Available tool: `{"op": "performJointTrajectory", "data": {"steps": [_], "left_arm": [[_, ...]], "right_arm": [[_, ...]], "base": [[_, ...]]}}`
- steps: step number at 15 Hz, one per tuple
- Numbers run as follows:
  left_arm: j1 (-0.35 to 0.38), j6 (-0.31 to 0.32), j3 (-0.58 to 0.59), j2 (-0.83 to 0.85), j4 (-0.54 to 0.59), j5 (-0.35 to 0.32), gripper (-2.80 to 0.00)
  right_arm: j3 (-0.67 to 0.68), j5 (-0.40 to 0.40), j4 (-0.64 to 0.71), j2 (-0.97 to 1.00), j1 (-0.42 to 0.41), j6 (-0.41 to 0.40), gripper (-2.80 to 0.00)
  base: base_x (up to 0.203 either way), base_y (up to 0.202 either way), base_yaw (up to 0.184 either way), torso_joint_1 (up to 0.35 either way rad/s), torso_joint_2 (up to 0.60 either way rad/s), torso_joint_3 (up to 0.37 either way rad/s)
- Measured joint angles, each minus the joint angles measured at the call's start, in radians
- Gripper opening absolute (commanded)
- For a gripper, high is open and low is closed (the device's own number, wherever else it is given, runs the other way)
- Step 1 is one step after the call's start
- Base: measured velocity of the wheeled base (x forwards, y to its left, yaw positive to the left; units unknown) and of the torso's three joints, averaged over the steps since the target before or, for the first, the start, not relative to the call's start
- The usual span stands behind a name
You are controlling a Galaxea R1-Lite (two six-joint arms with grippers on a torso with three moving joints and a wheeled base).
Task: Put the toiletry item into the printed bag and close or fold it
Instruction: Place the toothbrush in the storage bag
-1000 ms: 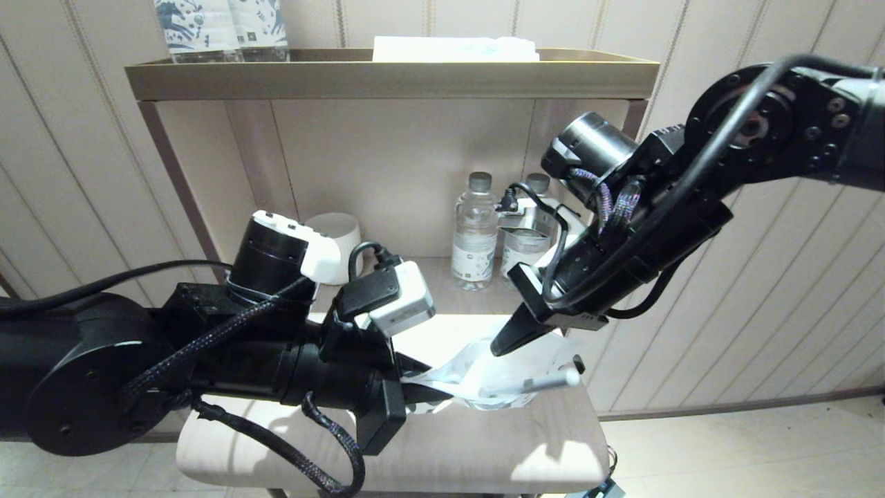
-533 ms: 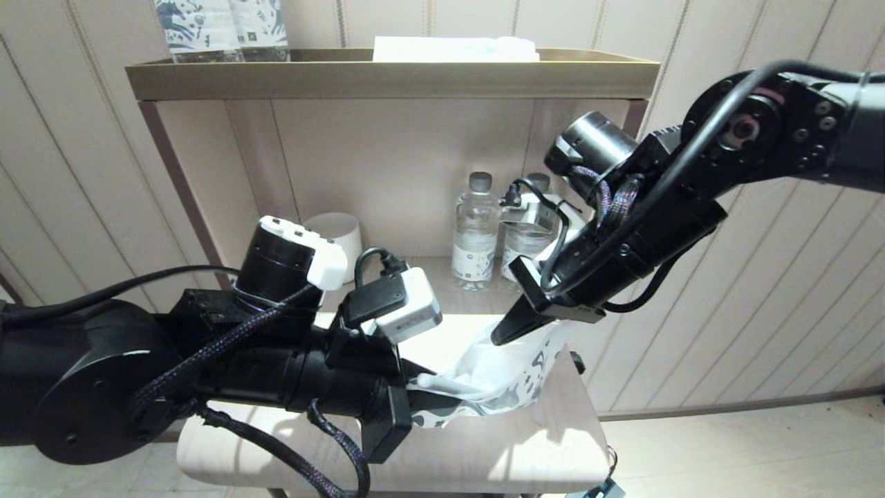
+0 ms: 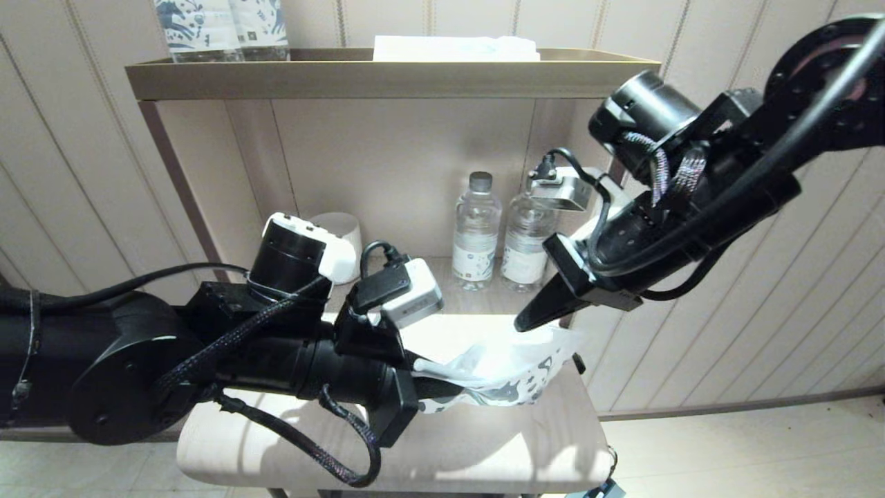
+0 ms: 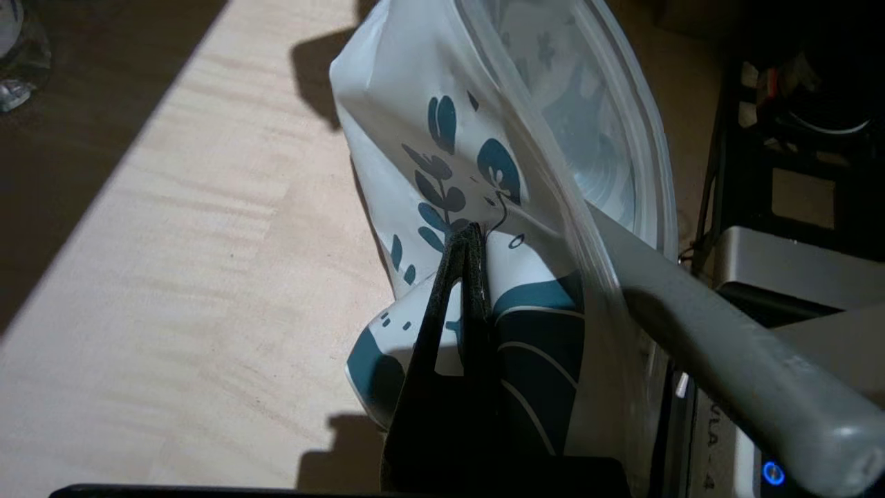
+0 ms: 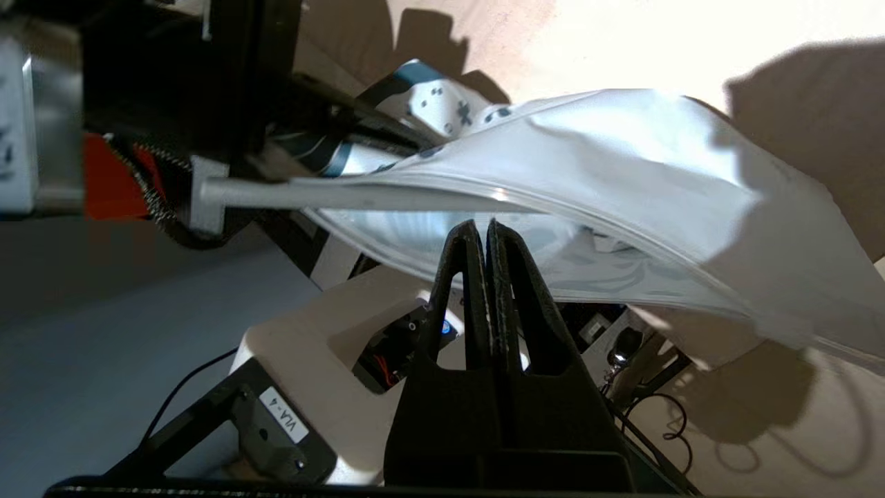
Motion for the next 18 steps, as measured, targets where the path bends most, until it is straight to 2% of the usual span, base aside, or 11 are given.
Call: {"op": "performJointTrajectory", "data": {"steps": [2, 4, 5, 7, 12, 18], "left_arm": [[0.007, -0.057, -0.034, 0.011, 0.000, 0.006, -2.80], [0.009, -0.150, -0.082, 0.026, 0.000, 0.021, -2.80], [0.009, -0.195, -0.108, 0.036, 0.001, 0.042, -2.80], [0.012, -0.245, -0.148, 0.061, 0.005, 0.098, -2.80], [0.026, -0.265, -0.190, 0.104, 0.013, 0.111, -2.80], [0.032, -0.264, -0.192, 0.111, 0.012, 0.111, -2.80]], "right_arm": [[0.000, -0.010, 0.005, -0.045, 0.016, 0.000, -2.80], [0.000, -0.049, 0.033, -0.080, 0.050, 0.002, -2.80], [0.001, -0.080, 0.039, -0.091, 0.065, 0.002, -2.80], [0.003, -0.128, 0.039, -0.102, 0.077, 0.004, -2.80], [0.043, -0.252, 0.033, -0.108, 0.097, 0.006, -2.80], [0.040, -0.283, -0.039, -0.111, 0.155, 0.052, -2.80]], "base": [[0.000, 0.000, 0.000, 0.000, 0.00, 0.000], [0.000, 0.000, 0.000, 0.000, 0.00, 0.000], [0.000, 0.000, 0.000, 0.000, 0.00, 0.000], [0.000, 0.000, 0.000, 0.000, 0.00, 0.000], [0.000, 0.000, 0.000, 0.000, 0.00, 0.000], [0.000, 0.000, 0.000, 0.000, 0.00, 0.000]]}}
